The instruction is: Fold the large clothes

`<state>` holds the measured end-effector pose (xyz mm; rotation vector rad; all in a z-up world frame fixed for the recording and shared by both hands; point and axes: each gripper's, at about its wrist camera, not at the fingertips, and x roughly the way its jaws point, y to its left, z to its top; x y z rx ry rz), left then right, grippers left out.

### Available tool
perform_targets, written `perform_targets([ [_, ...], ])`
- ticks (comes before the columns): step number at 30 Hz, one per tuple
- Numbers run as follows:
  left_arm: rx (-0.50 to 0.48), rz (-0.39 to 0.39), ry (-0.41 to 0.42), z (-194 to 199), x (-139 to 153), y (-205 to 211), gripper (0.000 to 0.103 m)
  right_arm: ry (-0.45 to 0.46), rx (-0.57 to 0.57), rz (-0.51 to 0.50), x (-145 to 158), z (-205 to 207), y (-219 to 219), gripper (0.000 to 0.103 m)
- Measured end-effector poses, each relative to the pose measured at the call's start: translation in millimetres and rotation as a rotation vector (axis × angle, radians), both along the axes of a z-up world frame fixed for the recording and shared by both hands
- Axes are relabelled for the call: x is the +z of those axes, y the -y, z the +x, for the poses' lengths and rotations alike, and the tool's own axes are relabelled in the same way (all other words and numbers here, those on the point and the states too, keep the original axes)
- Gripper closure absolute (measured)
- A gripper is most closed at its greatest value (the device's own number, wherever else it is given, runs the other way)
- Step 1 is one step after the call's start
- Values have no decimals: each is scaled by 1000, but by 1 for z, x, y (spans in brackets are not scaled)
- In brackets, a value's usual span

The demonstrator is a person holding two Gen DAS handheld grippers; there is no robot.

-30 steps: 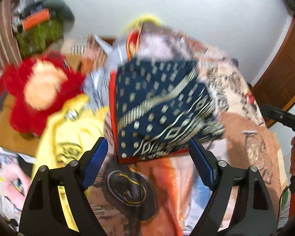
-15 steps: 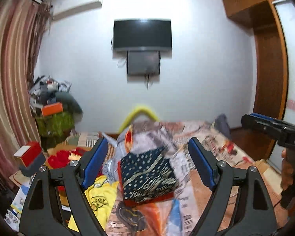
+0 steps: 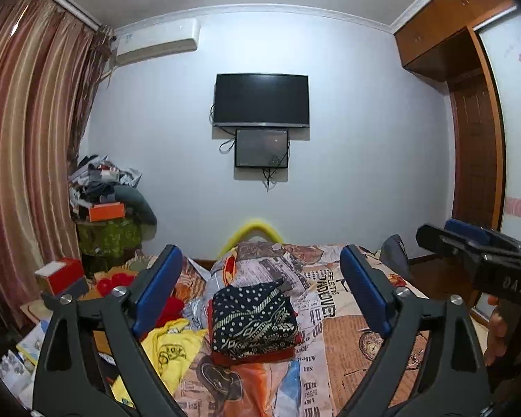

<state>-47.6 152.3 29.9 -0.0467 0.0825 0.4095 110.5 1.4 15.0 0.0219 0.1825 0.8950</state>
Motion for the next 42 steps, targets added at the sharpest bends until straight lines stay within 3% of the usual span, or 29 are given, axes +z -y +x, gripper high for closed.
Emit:
perform_targets([
  [4,33,-6,-21,0,-7,0,4,23,-37,-14,-4,-3,0,0],
  [42,14,-57,-59,12,-21,-7,1,-29,-56,-34,-10,3,5,0],
])
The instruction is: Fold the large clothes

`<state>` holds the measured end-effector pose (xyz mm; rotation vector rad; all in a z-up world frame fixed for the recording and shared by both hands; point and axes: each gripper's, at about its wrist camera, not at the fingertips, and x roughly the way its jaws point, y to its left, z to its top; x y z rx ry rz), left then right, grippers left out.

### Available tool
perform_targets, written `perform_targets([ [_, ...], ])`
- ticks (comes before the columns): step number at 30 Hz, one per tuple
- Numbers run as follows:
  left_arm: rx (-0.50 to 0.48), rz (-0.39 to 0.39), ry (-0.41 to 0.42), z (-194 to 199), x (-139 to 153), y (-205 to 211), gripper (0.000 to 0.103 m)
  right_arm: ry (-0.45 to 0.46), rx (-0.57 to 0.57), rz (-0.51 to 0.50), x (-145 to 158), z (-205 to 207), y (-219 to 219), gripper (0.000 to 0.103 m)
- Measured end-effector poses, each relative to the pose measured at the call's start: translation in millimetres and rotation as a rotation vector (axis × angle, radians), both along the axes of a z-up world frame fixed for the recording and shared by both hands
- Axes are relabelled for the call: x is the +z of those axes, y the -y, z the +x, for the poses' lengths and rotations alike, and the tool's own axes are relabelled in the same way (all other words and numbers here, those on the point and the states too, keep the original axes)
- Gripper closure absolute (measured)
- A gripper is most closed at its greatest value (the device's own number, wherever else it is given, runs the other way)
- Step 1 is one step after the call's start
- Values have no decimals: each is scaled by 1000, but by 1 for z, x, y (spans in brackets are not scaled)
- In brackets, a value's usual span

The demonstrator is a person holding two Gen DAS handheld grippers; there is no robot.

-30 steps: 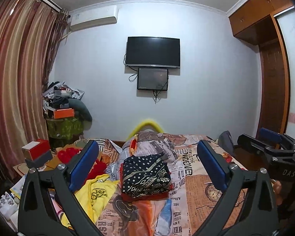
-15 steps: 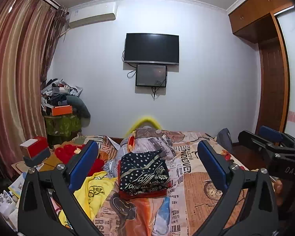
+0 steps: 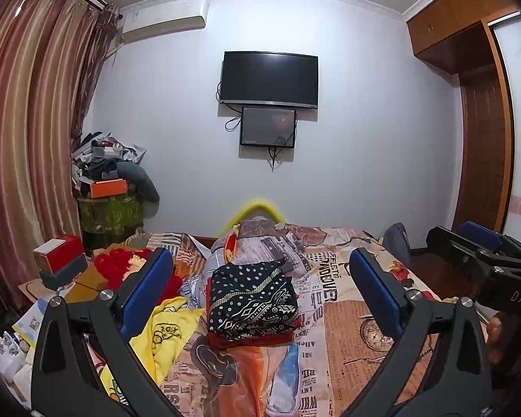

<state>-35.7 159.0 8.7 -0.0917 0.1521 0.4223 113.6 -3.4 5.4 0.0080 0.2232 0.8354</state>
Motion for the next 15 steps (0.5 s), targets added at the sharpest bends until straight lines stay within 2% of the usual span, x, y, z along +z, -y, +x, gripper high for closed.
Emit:
perform_targets([
  [15,-3,-1,-1,2,-4,2,1,-11,3,-5,-2,0,-3,0],
])
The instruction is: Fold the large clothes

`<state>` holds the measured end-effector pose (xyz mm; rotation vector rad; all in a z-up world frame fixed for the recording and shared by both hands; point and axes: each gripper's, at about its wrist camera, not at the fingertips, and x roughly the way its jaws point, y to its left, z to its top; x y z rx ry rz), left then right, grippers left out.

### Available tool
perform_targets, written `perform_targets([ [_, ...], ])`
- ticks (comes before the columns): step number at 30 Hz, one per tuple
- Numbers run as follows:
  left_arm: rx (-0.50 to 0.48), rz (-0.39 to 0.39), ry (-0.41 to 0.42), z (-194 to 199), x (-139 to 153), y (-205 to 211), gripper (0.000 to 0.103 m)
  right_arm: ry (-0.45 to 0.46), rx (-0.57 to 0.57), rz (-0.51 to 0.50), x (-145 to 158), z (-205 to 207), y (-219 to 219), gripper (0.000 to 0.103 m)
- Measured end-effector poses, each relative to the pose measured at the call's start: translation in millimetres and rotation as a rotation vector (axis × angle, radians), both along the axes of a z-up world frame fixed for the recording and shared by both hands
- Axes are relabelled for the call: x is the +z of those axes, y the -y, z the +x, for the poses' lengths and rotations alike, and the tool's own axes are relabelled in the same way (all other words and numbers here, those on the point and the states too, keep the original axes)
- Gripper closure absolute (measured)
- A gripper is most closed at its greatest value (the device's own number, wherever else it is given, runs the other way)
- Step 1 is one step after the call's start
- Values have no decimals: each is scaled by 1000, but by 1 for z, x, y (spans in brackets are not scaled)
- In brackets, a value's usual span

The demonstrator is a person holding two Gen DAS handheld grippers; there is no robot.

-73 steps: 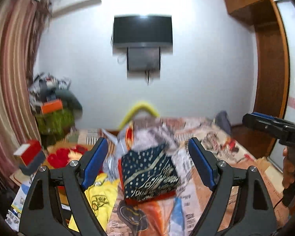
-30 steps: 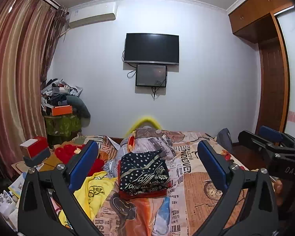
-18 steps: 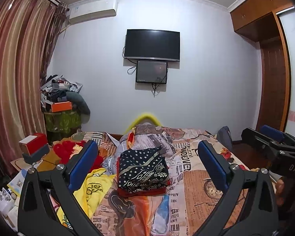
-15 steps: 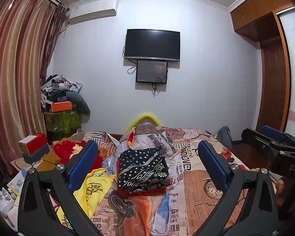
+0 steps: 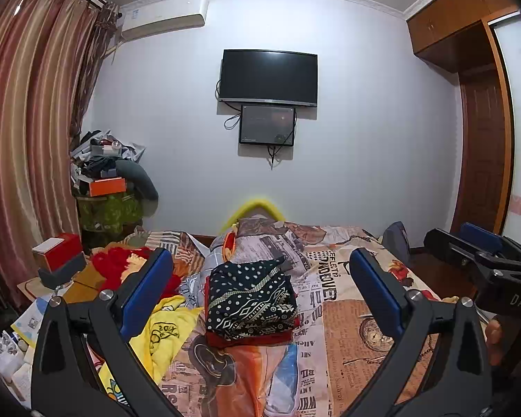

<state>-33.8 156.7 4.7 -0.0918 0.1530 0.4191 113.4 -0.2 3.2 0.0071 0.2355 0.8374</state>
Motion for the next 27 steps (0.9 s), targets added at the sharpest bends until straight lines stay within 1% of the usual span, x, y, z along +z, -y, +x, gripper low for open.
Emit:
perform_targets([
  [11,-3,15,-10,4,-1,3,1,-1,-1,7,1,-2,-1,0],
  [19,-38,-24,-10,4,0,-2,1,-1,-12,9,1,-4,-1,0],
  [27,-42,-24,-9,3,1,-2,1,0,-19,10,2,-4,-1,0],
])
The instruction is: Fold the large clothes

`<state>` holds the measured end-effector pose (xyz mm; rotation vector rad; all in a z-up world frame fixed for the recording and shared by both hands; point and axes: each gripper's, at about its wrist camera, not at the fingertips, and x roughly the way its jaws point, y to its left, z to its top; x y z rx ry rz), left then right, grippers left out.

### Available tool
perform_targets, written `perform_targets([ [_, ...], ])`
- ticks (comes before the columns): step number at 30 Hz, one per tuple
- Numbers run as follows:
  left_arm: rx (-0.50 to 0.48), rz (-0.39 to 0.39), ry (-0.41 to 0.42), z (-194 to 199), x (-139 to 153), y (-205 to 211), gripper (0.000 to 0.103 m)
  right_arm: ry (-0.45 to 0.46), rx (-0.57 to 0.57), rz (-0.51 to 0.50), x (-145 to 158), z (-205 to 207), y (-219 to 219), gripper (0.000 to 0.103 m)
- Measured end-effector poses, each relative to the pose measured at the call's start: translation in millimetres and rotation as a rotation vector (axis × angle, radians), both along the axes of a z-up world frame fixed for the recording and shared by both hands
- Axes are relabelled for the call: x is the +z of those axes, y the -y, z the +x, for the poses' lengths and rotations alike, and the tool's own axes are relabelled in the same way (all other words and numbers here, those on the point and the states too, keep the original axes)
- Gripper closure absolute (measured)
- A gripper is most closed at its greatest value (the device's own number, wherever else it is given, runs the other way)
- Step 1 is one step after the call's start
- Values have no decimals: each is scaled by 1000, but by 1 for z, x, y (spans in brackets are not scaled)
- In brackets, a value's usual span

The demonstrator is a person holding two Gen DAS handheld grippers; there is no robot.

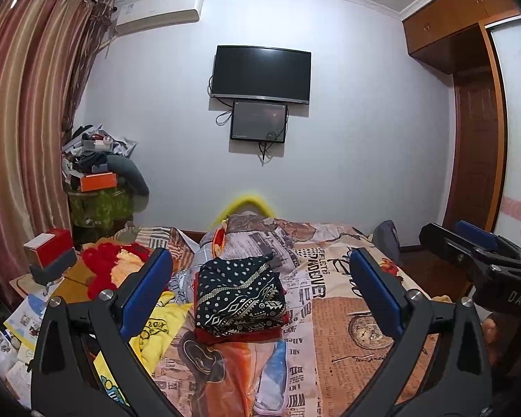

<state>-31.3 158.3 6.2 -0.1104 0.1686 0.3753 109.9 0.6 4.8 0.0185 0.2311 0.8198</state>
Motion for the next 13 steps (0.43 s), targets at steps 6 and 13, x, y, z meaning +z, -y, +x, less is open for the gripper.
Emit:
perform_targets([
  [6,-12,-1,5,-2,2,1,1,0,-2,4,0,-1,0,0],
  [13,-26,17,0,-2,3,8,1,-3,-1,2,0,-1,0,0],
])
